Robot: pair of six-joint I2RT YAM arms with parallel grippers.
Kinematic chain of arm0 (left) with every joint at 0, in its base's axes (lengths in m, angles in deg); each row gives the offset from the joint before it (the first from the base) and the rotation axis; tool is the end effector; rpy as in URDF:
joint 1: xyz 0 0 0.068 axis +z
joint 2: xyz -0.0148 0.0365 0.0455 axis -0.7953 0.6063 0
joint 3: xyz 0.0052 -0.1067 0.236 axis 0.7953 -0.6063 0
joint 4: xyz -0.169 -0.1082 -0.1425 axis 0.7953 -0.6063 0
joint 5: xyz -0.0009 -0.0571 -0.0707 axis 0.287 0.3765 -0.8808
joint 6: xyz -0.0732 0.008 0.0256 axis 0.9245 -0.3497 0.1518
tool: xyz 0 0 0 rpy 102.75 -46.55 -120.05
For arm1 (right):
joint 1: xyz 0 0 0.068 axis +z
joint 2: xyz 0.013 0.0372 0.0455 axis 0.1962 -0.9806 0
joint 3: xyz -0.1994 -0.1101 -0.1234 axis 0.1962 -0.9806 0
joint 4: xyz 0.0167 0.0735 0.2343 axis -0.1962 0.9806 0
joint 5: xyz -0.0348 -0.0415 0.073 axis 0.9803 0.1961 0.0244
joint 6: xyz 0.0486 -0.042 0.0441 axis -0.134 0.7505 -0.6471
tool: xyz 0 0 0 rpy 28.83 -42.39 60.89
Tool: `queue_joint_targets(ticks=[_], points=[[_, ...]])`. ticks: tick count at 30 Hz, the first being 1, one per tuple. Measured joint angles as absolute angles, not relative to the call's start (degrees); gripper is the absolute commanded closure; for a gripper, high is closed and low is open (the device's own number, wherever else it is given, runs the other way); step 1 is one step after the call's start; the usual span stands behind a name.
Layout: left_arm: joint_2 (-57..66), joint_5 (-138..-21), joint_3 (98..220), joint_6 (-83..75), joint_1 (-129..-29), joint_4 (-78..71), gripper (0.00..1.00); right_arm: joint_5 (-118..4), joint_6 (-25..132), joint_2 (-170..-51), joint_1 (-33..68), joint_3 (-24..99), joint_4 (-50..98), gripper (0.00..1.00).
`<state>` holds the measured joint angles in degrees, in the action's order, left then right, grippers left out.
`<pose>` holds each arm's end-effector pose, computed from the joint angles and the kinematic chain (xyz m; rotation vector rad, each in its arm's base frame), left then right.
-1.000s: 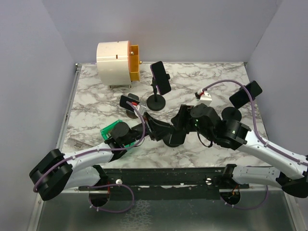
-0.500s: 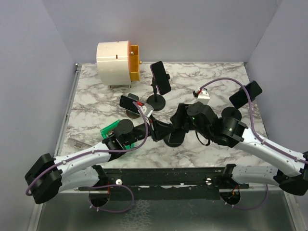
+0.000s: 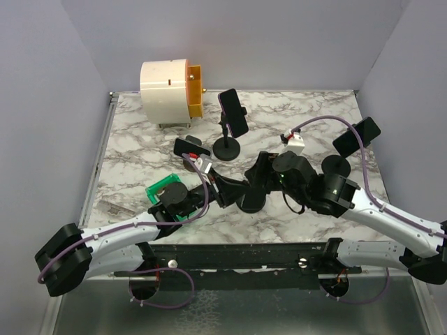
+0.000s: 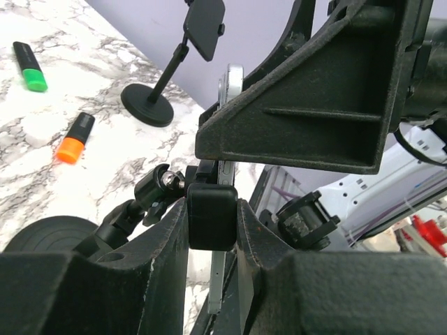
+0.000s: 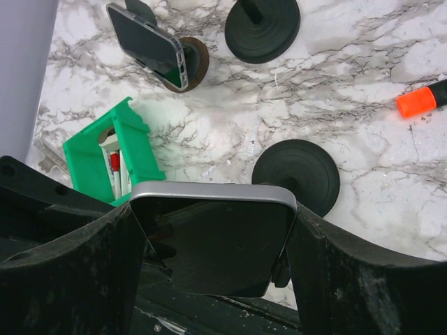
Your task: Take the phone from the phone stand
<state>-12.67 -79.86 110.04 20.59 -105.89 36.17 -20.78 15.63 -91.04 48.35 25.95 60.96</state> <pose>0.1412 -0.2054 0.2616 0.3685 1.5615 -1.3608 0.1464 0.1865 0.3283 0.0075 2.1394 0.5435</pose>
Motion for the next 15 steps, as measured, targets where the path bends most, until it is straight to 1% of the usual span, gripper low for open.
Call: queue_joint_targets(ticks=[7,15], points=[[-7.7,-80.3,107.0,28.9,-104.8,48.2,1.0,-20.1,14.8,-89.2,48.2,23.9,59.2,1.0],[-2.6,-81.7,106.1,36.2,-104.0,57.2,1.0,-19.9,14.5,-86.5,48.1,21.5,57.7,1.0]])
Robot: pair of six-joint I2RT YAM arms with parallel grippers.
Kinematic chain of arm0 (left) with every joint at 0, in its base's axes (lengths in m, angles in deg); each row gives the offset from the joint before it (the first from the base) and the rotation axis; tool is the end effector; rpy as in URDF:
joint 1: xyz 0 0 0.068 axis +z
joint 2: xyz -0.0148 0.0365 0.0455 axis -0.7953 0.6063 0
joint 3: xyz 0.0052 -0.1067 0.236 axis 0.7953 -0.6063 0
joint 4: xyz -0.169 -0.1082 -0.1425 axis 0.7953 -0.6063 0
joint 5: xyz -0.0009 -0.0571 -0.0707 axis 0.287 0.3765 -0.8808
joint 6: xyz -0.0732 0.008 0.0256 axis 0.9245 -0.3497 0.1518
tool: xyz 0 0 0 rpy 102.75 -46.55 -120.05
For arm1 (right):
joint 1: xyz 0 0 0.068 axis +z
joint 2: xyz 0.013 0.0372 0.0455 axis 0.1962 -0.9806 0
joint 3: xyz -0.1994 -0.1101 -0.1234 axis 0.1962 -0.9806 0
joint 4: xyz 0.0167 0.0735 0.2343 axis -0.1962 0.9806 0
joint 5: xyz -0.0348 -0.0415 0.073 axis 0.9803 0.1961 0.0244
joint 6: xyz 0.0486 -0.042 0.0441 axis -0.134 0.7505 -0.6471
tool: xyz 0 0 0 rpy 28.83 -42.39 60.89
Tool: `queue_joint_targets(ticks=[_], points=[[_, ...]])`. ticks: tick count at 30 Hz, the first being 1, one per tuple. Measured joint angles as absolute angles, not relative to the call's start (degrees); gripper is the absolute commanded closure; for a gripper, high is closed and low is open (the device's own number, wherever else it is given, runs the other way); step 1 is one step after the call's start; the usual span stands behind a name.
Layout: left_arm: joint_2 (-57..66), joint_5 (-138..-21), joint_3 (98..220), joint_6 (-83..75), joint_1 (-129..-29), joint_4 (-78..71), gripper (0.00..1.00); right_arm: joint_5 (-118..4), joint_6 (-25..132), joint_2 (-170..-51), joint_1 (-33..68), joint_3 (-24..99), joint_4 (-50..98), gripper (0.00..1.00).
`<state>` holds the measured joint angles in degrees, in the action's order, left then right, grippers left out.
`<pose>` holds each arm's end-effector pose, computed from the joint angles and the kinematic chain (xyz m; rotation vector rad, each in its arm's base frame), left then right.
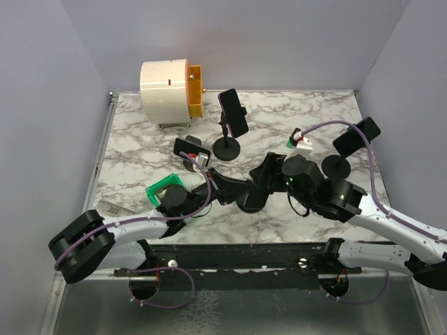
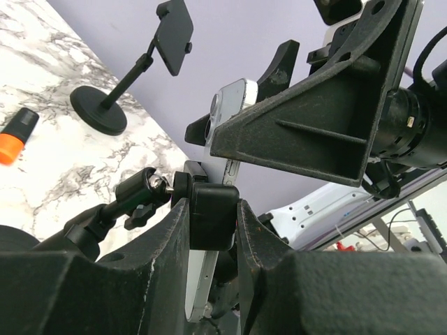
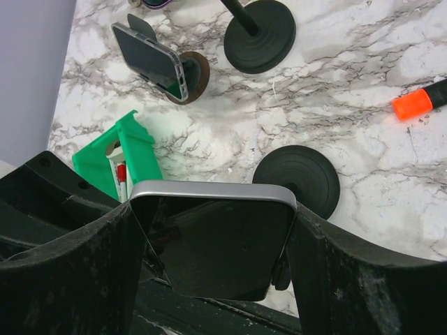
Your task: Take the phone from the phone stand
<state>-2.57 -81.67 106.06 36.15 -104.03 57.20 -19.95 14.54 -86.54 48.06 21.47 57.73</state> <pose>0.1520 -0.2093 0.2464 0.1693 1.5196 -1.6119 0.1413 0.1740 0.3249 0.0609 2.0920 0.5888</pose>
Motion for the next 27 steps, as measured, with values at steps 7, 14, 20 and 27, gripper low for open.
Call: queue_joint_targets(ticks=[7,14,20,27], points=[[0.2,-82.6,106.0,39.2,-103.7,61.1,1.0,-21.1,14.9,-84.1,47.8,19.1,55.7,1.0],[1.8,-84.1,106.0,41.1,-103.2,63.4,1.0,-22.4,15.9,-83.2,47.3,18.7,55.4,1.0],[2.7,-86.1,106.1,42.3,-102.2,64.7,1.0,-23.7,16.9,-81.9,47.1,17.5,54.1,1.0],[4.6,-88.4,106.8,43.3,-101.3,66.2,1.0,-24.1,17.3,-81.3,46.7,16.8,53.2,1.0]])
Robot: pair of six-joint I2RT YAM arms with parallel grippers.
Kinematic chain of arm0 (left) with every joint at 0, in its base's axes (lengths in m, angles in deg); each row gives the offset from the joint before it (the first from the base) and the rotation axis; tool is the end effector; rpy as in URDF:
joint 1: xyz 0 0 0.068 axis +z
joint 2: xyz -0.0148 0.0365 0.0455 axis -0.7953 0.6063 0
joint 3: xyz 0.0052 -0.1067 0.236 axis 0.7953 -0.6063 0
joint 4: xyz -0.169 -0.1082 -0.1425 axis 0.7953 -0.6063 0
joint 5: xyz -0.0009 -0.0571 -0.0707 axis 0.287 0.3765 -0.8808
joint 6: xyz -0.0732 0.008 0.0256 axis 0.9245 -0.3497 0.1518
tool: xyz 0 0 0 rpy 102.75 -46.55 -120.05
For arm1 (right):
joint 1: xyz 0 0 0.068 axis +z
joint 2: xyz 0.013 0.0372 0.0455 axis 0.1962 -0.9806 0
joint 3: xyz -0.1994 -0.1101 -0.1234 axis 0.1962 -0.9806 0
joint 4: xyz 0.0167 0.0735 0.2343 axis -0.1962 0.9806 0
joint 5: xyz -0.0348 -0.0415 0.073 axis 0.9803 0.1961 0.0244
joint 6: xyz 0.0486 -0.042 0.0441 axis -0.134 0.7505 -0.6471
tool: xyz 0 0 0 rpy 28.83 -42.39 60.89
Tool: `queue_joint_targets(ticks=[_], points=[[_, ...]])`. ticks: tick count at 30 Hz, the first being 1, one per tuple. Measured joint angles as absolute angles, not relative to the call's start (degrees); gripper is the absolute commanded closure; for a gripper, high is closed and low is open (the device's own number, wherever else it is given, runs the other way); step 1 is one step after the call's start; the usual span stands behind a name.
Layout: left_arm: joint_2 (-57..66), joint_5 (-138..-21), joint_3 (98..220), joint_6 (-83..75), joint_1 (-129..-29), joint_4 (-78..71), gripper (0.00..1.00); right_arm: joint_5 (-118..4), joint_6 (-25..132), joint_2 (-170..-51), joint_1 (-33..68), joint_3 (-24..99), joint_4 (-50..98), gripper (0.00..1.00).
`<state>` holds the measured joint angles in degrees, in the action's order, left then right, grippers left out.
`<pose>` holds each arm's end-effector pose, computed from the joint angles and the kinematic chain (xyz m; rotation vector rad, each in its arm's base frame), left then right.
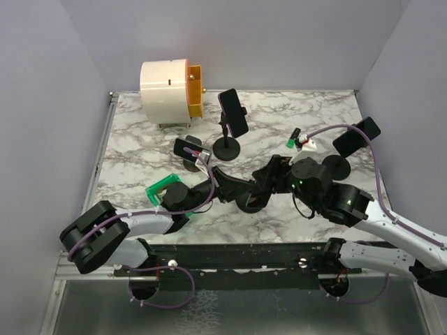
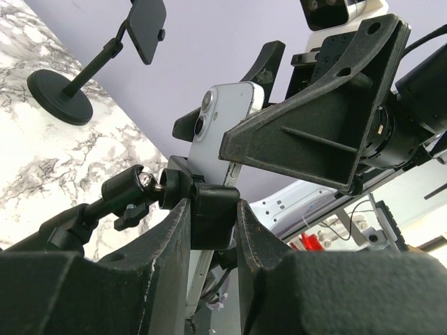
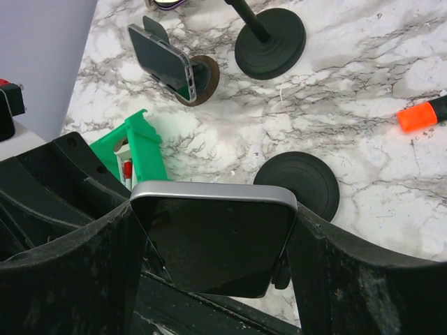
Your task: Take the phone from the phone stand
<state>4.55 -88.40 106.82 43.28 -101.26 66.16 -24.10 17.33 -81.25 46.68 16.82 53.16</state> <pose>0.1629 -0.2143 0.2408 0.1646 1.5170 -1.7548 0.1356 0.1629 0.3235 0.0191 2.0462 0.6808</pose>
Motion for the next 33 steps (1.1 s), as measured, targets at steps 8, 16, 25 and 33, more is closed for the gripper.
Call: queue_joint_targets(ticks=[8,16,25,33], points=[[6.0,-90.0,107.4,43.9,-100.0,67.0,1.0,-25.4,19.0,-80.7,46.3,16.6,52.4,1.0],[7.8,-83.7,109.0,44.7,-95.9,65.6,1.0,-36.9,19.7,-78.4,47.9,16.5,51.0,1.0],[7.8,-85.1,110.3,43.6,-95.9,64.1,0.65,-39.5,21.9,-78.6,47.9,16.9,51.1,1.0],[6.5,-87.1,110.8,41.0,-95.7,57.6,0.35,-43.2,27.0,-78.2,47.9,23.0,51.7,1.0]])
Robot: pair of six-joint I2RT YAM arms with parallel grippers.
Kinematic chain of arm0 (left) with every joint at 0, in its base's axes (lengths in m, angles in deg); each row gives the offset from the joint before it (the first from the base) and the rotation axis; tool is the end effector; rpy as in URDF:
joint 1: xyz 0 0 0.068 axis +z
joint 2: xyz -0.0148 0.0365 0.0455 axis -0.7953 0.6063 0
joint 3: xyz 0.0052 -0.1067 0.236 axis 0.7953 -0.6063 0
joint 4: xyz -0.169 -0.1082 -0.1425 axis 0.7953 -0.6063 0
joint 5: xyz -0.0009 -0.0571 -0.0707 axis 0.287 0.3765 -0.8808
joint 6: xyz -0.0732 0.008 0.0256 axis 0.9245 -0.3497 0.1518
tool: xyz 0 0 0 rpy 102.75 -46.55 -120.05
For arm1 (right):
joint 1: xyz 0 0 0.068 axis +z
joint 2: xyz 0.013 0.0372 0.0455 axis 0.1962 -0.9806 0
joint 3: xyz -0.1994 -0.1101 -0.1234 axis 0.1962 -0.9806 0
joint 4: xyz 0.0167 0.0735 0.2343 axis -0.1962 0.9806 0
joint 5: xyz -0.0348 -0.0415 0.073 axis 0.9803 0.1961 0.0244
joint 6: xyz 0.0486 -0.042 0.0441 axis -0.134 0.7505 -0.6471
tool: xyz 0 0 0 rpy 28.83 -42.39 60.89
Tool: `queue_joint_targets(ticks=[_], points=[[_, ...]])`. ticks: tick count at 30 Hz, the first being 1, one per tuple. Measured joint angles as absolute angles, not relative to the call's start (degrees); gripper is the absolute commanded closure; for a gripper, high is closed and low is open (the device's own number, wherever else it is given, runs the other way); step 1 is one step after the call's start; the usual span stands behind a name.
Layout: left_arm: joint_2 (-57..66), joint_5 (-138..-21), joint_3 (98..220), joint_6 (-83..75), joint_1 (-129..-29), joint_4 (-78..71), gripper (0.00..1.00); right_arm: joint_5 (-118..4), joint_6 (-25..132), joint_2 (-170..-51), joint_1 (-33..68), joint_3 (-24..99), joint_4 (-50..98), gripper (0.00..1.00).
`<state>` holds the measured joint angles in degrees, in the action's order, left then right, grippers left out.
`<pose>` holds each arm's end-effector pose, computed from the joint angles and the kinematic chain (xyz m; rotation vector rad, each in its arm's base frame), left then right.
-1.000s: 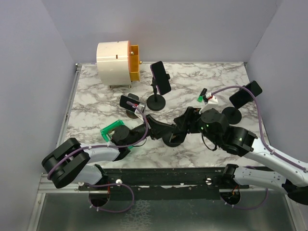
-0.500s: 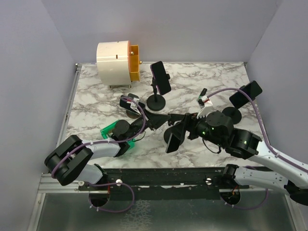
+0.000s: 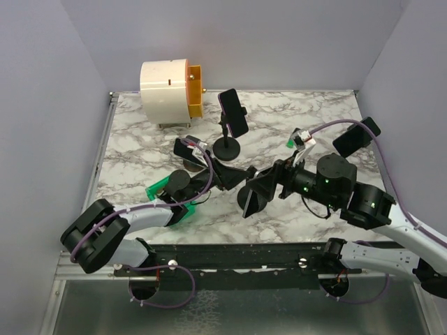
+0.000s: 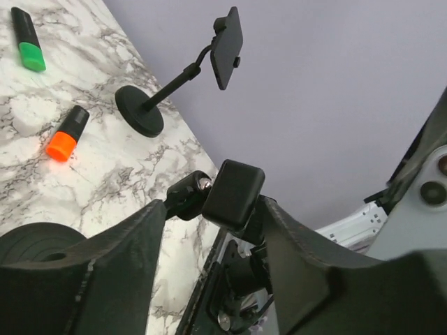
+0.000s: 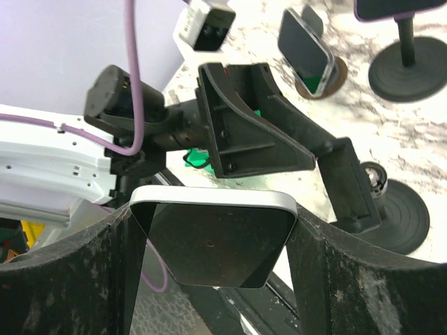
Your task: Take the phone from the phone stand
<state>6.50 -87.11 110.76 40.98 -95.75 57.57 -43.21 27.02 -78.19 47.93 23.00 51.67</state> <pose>0.1965 -0.2086 0.2338 0.0726 1.6134 -1.5973 0.1086 0.1680 0.3719 -0.3589 1.9329 1.0036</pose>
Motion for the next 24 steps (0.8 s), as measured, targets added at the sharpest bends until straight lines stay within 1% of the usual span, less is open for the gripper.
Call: queue_joint_targets(ticks=[4,6,7,8,9,14,17,24], points=[[2.2,-87.1,110.8,39.9,-95.6,53.5,0.22,-44.5,29.6,-78.3,47.9,27.3,52.7,1.0],[-2.0,-86.8,110.8,38.8,-95.6,50.3,0.19,-44.9,31.0,-78.4,47.9,29.4,53.4,1.0],[-4.0,-86.6,110.8,38.3,-95.5,49.2,0.13,-45.0,31.6,-78.4,47.9,30.3,53.6,1.0],[-6.9,-85.9,110.8,37.1,-95.5,47.3,0.03,-45.1,32.4,-78.5,47.9,31.1,53.6,1.0],[-9.7,-85.4,110.7,36.2,-95.5,45.6,0.01,-45.1,32.8,-78.7,47.9,31.9,53.7,1.0],[-24.9,-82.1,110.6,28.5,-95.5,37.7,0.01,-45.1,34.5,-81.6,47.9,35.0,53.7,1.0],[-29.8,-82.4,110.9,23.7,-95.5,34.0,0.01,-45.0,34.8,-84.7,47.9,36.4,53.7,1.0],[-30.6,-87.0,119.5,13.3,-95.5,18.7,0.03,-42.6,33.7,-92.6,47.9,40.2,55.4,1.0]])
